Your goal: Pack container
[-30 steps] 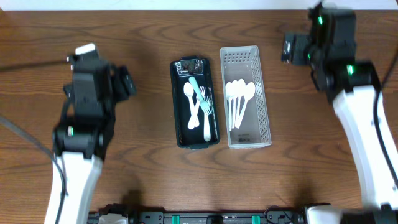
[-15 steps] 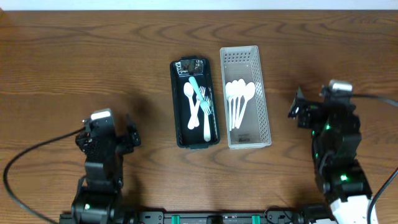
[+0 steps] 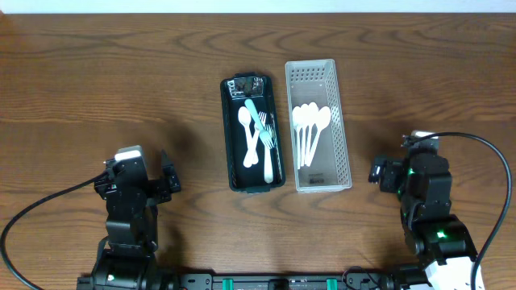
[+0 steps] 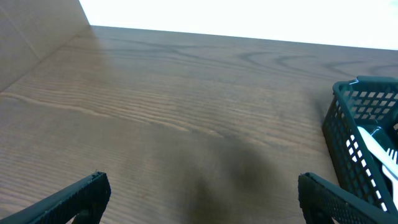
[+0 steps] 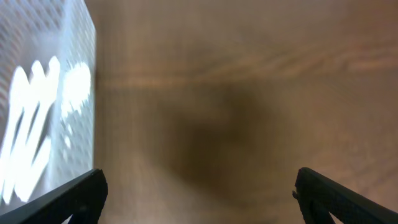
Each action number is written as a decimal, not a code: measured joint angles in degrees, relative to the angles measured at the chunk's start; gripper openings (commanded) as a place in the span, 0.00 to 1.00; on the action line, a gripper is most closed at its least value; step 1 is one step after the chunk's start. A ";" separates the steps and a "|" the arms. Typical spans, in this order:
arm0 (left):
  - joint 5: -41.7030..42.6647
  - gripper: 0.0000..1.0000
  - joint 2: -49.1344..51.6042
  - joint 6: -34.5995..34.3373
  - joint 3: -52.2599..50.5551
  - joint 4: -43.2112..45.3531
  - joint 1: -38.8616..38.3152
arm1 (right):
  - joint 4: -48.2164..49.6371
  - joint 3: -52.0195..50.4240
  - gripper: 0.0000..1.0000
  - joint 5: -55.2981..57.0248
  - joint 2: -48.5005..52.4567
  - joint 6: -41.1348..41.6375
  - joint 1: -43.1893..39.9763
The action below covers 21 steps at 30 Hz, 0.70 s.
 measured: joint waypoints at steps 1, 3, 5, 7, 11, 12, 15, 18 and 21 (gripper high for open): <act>0.00 0.98 0.00 -0.02 0.00 0.00 0.00 | -1.20 0.00 0.99 0.02 0.07 0.00 0.00; 0.00 0.98 0.00 -0.02 0.00 0.00 0.00 | -3.67 -0.02 0.99 0.00 0.07 0.00 0.00; 0.00 0.98 0.00 -0.02 0.00 0.02 0.00 | -6.05 -0.02 0.99 0.02 0.07 0.00 0.00; 0.00 0.98 0.00 -0.02 -0.02 -0.02 0.00 | -7.67 -0.02 0.99 0.02 -0.07 0.00 0.04; 0.00 0.98 0.00 -0.02 0.00 0.02 0.00 | -12.11 -0.09 0.99 0.00 -3.82 0.00 0.04; 0.02 0.98 0.00 -0.02 0.00 0.00 0.00 | -13.16 -0.09 0.99 0.00 -6.08 0.00 0.04; 0.02 0.98 0.00 -0.02 -0.02 0.00 0.02 | -15.72 -0.11 0.99 0.00 -14.97 0.00 0.04; 0.02 0.98 0.00 -0.02 0.00 0.02 0.00 | -17.27 -0.11 0.99 0.04 -24.50 0.00 0.04; 0.02 0.98 0.00 -0.02 0.00 0.02 0.00 | -19.52 -0.07 0.99 0.33 -32.22 0.00 0.04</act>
